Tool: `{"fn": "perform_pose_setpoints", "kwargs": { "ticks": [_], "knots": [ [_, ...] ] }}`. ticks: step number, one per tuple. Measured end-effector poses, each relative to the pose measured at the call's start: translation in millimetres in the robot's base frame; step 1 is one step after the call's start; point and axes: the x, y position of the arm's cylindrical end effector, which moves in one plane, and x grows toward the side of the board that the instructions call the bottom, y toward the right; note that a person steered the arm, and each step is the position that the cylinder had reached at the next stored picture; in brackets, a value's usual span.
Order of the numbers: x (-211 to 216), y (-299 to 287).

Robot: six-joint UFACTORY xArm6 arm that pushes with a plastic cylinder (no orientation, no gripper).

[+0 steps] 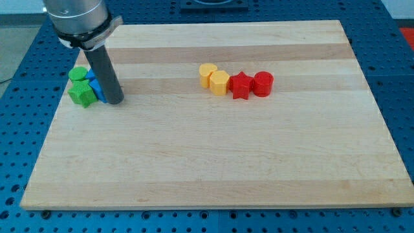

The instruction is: Slide the yellow heart closer to the blue cube

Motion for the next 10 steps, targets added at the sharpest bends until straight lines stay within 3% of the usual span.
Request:
{"fn": "perform_pose_setpoints", "kwargs": {
  "ticks": [2, 3, 5, 6, 7, 9, 10],
  "knots": [
    [0, -8],
    [-15, 41],
    [-112, 112],
    [-115, 195],
    [-88, 217],
    [-43, 133],
    [-39, 118]
  ]
}}
